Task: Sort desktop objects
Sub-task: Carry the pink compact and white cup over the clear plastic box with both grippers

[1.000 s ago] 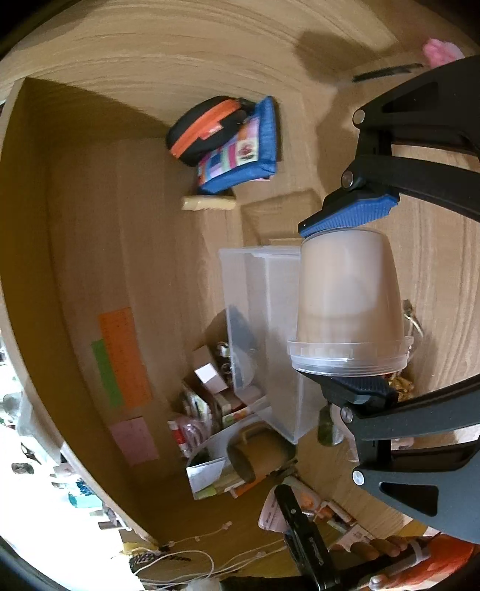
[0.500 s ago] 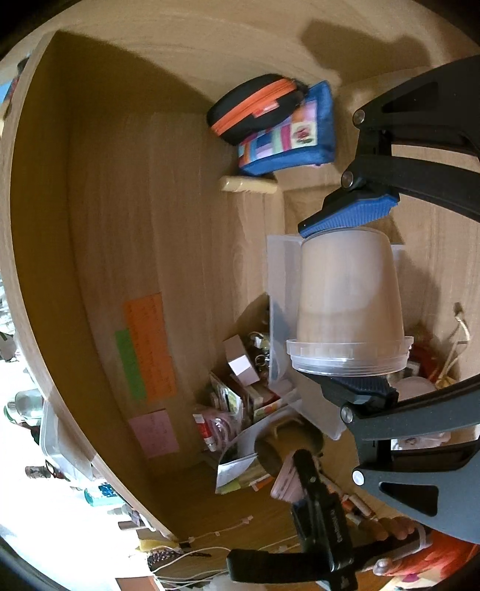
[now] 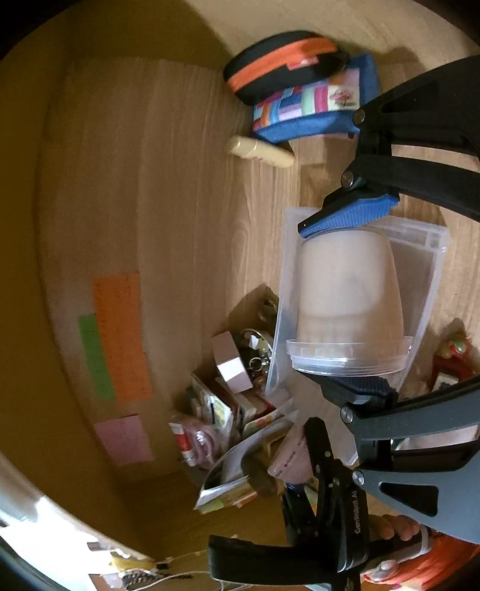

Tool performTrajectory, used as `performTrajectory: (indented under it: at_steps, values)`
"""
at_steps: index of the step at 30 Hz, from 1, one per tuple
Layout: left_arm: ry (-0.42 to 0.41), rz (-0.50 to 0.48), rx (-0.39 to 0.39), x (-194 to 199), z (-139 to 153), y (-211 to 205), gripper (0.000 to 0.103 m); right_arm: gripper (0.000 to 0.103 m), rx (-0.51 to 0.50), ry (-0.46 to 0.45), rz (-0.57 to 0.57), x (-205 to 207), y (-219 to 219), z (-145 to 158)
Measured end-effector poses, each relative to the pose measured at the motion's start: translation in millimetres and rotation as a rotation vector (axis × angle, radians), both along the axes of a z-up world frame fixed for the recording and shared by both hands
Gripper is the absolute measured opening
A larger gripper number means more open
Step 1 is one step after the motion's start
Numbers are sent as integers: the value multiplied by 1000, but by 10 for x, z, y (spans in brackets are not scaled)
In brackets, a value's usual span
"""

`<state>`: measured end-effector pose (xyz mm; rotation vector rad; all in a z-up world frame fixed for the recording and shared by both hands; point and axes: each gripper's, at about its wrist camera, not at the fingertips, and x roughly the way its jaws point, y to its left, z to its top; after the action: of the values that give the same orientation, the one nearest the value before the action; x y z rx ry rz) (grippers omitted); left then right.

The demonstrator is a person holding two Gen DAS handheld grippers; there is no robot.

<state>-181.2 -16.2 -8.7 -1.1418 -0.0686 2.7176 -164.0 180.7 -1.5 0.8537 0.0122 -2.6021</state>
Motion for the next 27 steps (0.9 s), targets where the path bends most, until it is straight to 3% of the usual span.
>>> performTrajectory:
  at_steps: [15, 27]
  values:
    - [-96, -47, -63, -527, -321, 133, 62, 62, 107, -122, 34, -555, -199, -460]
    - [-142, -47, -98, -677, -521, 161, 62, 62, 209, -213, 73, -753, -360, -683]
